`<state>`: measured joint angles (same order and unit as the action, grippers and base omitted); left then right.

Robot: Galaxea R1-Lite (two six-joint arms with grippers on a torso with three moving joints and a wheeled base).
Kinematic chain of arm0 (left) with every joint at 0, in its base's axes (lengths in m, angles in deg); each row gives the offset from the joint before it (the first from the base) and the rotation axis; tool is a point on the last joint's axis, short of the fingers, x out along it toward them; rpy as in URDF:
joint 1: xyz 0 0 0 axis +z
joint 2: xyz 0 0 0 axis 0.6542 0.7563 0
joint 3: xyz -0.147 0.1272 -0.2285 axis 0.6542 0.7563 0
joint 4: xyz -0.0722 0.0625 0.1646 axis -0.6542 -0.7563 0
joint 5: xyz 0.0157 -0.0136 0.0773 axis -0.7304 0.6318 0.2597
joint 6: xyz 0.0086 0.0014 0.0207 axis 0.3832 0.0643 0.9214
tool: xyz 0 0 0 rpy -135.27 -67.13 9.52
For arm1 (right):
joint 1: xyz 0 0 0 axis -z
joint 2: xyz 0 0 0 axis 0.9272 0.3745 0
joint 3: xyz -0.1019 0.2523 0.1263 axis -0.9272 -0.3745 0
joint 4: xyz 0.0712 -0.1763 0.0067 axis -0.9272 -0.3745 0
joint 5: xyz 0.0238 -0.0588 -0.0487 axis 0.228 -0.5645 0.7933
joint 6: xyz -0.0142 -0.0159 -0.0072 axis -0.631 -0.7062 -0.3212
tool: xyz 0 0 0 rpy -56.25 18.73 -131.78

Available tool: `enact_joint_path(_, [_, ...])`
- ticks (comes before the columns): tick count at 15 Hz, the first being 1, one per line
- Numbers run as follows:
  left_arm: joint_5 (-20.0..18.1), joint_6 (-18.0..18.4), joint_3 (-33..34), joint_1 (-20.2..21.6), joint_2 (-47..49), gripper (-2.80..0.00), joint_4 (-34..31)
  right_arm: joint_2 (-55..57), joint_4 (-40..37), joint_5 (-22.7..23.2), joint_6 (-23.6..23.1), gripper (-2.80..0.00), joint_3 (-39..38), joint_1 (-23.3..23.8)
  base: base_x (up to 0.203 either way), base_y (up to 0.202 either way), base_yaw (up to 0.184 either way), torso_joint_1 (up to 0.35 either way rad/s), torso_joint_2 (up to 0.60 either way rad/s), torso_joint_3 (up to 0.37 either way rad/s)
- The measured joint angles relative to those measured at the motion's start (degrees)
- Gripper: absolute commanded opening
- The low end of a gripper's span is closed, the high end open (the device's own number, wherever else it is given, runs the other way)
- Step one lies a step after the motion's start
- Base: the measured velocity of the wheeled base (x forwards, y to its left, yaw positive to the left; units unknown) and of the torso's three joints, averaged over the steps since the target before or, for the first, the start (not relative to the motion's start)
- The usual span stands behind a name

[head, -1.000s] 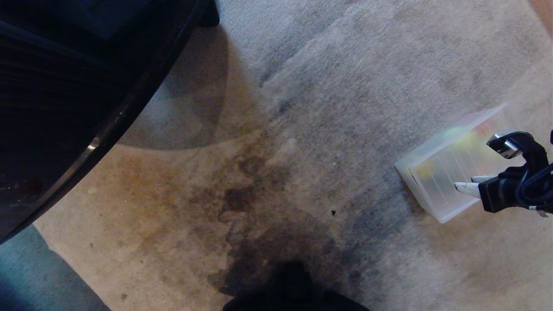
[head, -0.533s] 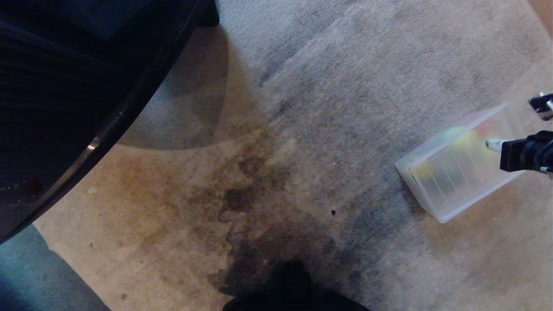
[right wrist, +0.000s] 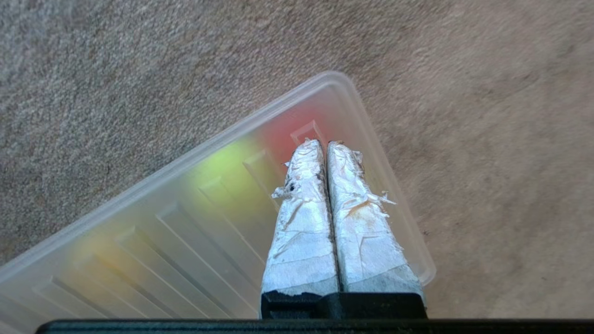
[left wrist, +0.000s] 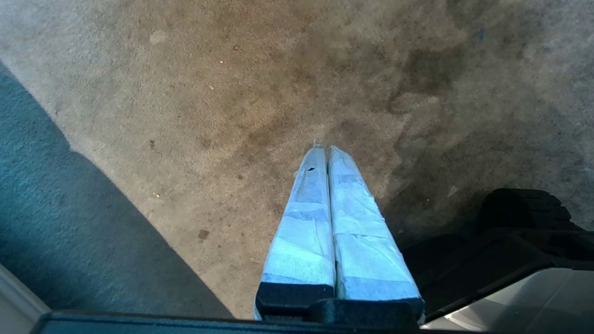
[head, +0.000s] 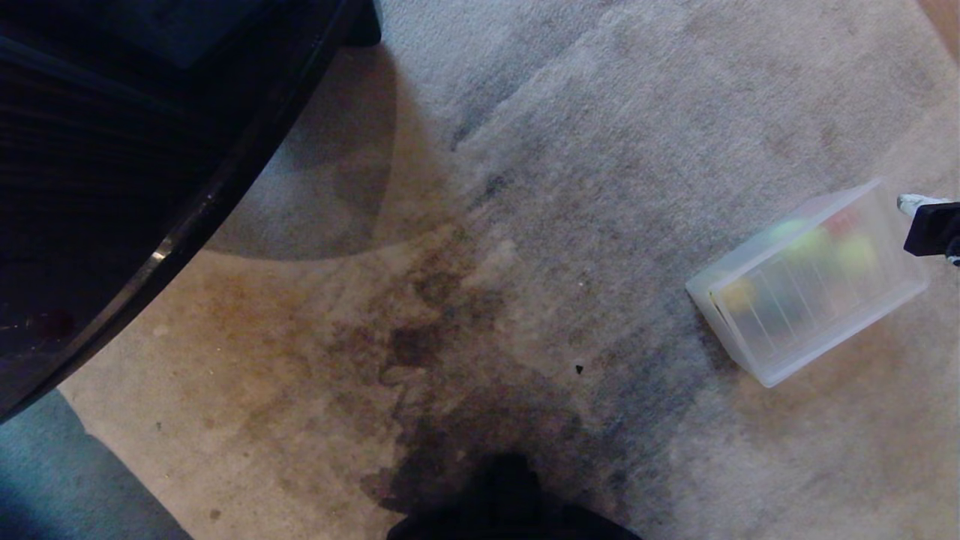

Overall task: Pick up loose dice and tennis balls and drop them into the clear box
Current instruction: Close the lid

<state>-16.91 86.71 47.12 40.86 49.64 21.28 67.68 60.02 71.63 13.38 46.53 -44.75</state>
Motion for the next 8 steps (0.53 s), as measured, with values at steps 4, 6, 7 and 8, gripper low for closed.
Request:
enact_joint_path(4, [0.0,0.0,0.0,0.0,0.0,-2.8,0.0,1.9,1.5,0.0,0.4,-2.8,0.0,0.7,0.0,0.0,0.0,0.0,0.0,0.0])
enact_joint_path(6, [0.0,0.0,0.0,0.0,0.0,-2.8,0.0,3.0,2.1,0.0,0.4,-2.8,-0.1,0.9,0.0,0.0,0.0,0.0,0.0,0.0])
enact_joint_path(7, [0.0,0.0,0.0,0.0,0.0,-2.8,-0.1,3.5,3.2,0.0,0.4,-2.8,0.0,1.0,0.0,0.0,0.0,0.0,0.0,0.0])
enact_joint_path(8, [0.0,0.0,0.0,0.0,0.0,-2.8,-0.1,4.1,5.5,0.0,0.3,-2.8,0.0,1.0,0.0,0.0,0.0,0.0,0.0,0.0])
